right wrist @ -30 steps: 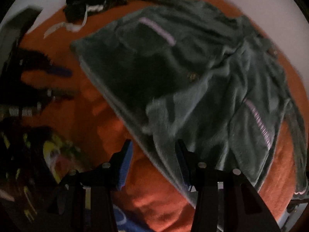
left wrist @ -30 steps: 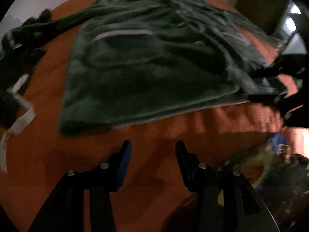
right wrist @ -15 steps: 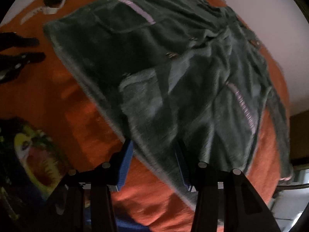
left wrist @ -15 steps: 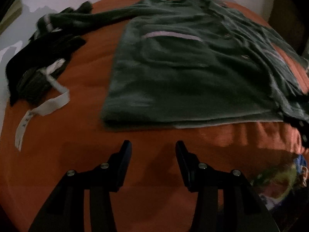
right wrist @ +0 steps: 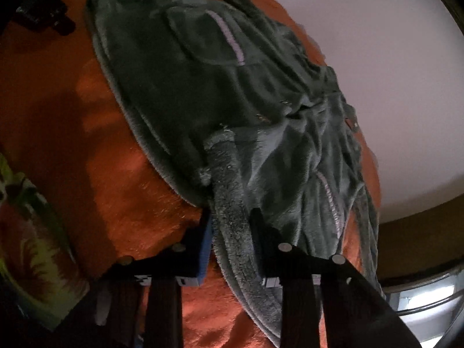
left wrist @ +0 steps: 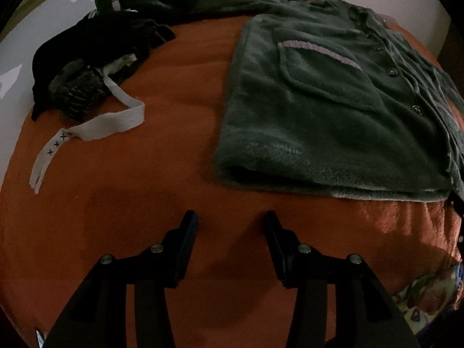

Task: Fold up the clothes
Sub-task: 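Grasp the jacket edge with the right gripper and lift it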

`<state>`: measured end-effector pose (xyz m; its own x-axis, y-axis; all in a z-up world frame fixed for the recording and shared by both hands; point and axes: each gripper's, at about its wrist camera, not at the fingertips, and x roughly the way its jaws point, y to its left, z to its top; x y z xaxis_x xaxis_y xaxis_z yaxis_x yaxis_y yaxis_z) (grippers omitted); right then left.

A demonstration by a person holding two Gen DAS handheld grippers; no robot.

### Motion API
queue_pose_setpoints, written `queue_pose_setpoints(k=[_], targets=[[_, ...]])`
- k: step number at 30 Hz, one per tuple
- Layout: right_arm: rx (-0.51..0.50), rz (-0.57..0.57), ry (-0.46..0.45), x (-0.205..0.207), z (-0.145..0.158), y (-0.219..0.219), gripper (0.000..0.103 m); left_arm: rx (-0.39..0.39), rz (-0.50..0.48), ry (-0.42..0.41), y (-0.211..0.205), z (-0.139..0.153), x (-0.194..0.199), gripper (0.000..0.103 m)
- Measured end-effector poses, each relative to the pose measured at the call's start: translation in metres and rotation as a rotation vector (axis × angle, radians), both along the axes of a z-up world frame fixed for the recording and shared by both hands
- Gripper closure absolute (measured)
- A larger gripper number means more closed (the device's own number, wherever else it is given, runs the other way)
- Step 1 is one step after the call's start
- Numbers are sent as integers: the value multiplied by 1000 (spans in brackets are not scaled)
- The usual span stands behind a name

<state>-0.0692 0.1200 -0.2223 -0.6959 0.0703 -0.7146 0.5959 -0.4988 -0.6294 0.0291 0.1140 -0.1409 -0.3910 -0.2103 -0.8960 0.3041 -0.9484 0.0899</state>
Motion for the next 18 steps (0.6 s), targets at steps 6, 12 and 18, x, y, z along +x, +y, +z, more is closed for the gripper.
queue_pose_setpoints(k=[6,12,18], targets=[[18,158,76,33,8,-11,68,28,15,1,-2,-3,3,54],[139,268,68,46,-18,-19,87,42,21,4,-5,-6,2,54],[144,176,81,18,-22,-12,90,67,30,11,-12,-11,-1,53]])
